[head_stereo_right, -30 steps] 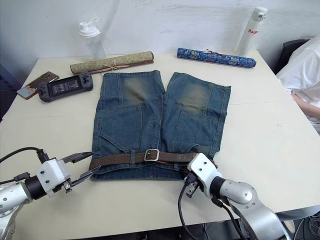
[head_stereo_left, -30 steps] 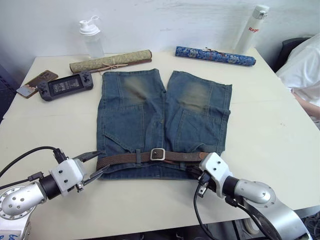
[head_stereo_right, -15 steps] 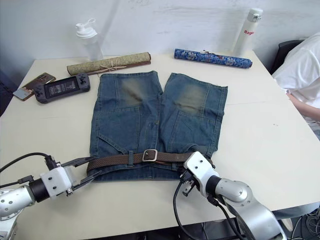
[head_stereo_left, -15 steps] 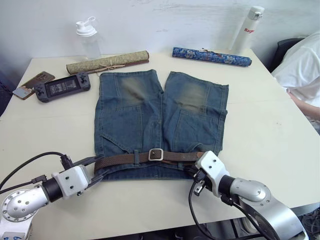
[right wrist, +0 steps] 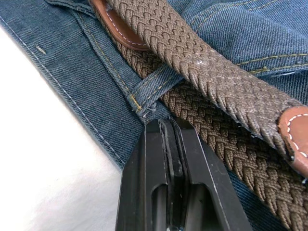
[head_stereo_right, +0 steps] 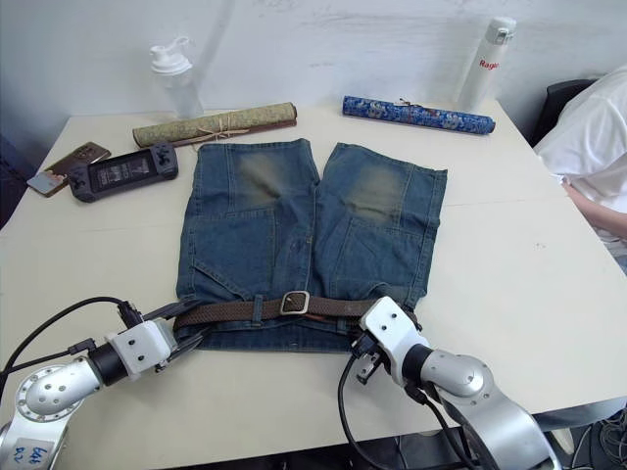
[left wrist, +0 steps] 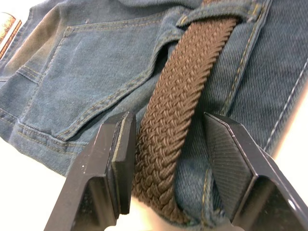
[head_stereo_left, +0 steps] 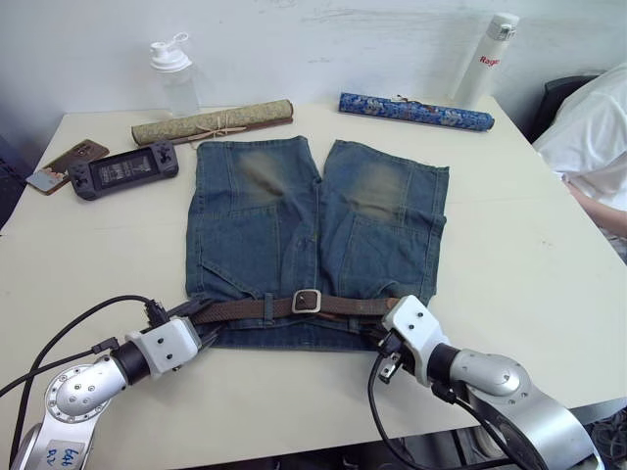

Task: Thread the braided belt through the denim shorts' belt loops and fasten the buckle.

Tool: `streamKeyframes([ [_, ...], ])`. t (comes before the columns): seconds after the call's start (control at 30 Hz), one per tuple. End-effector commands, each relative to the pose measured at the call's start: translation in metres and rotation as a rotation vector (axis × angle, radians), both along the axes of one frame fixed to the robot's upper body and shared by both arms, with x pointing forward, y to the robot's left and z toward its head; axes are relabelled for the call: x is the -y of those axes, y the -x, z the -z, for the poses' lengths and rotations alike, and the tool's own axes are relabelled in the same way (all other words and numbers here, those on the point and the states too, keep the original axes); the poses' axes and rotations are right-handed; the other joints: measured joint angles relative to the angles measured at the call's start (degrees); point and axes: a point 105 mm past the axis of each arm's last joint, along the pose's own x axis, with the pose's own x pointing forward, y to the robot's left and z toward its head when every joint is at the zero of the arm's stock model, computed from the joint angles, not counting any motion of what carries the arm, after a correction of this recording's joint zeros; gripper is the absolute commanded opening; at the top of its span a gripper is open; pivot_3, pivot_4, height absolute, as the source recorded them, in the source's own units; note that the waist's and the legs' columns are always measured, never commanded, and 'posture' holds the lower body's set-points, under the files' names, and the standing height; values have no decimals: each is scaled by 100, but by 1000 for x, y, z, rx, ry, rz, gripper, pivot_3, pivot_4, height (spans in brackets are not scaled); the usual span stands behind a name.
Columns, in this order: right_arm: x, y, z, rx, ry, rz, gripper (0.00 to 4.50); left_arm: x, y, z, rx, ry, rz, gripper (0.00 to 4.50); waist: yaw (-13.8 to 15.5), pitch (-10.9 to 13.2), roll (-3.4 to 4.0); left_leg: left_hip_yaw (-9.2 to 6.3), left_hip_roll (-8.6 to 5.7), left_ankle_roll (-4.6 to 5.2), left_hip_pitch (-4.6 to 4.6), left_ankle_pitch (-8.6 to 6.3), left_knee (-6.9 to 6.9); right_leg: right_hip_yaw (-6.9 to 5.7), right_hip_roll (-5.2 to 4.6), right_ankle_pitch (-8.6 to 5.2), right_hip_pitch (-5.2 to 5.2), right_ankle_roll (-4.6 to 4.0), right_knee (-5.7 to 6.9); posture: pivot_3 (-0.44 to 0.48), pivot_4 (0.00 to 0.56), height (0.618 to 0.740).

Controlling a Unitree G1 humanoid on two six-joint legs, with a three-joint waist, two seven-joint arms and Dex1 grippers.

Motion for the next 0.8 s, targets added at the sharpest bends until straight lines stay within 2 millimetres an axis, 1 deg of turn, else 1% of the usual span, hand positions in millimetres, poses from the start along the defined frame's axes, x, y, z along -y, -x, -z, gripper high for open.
streamKeyframes([
  [0.03, -2, 7, 14, -73, 13, -11, 0, 1, 5, -11, 38, 36, 0, 830, 3, 0, 0, 0, 0, 0, 0, 0, -1, 0, 0, 0, 0, 0, 0, 0, 150, 717],
  [0.07, -2, 6, 14, -72, 14, -13, 0, -2, 4, -14, 54, 43, -22, 353, 2, 0, 0, -2, 1, 0, 0, 0, 0, -1, 0, 0, 0, 0, 0, 0, 150, 717],
  [0.1, -3, 7, 14, -72, 15, -15, 0, -7, 4, -17, 65, 56, -50, 15, 0, 0, 0, -2, 2, 0, 0, 0, 0, -2, 1, 0, 0, 0, 1, 0, 150, 717],
  [0.13, -3, 6, 14, -72, 17, -17, 0, -13, 2, -18, 74, 70, -92, 15, -3, 0, 0, -2, 2, 0, 1, 0, 0, -2, 0, 0, 0, 0, 0, 0, 150, 717],
  [0.2, -3, 6, 14, -73, 18, -16, 0, -26, 0, -15, 66, 73, -165, 15, -1, 0, 0, -2, 2, 0, 1, 0, 0, -2, 1, 0, 0, -1, 0, 0, 150, 717],
  [0.33, -2, 5, 14, -73, 24, -14, 0, -43, -3, -8, 47, 107, -284, 15, -2, 2, 2, -3, 2, 0, 0, 0, -1, -3, 1, -1, 0, -1, 0, 0, 150, 717],
  [0.43, -1, 4, 13, -68, 35, -12, 0, -56, 1, 5, 12, 92, -346, 15, -2, 2, 3, -3, 2, -1, 0, 0, -1, -4, 2, -1, -1, -1, 0, 0, 150, 717],
  [0.53, 0, 2, 12, -63, 39, -7, 0, -72, 7, 19, -44, 114, -434, 15, -7, 2, 4, -2, 2, -1, 0, 0, -1, -3, 2, -1, -1, -1, 0, 0, 150, 717],
  [0.67, 1, 3, 13, -63, 45, -7, 0, -86, 14, 36, -118, 160, -528, 15, -9, -2, 16, -2, 3, -2, 2, -1, -2, -2, 1, -2, -1, -3, 0, 0, 150, 717],
  [0.8, 2, 5, 13, -64, 48, -6, 0, -91, 16, 40, -149, 180, -569, 15, -15, -27, 54, -2, 5, -4, 9, -2, -4, -2, 3, -4, 1, -7, 1, 0, 150, 717],
])
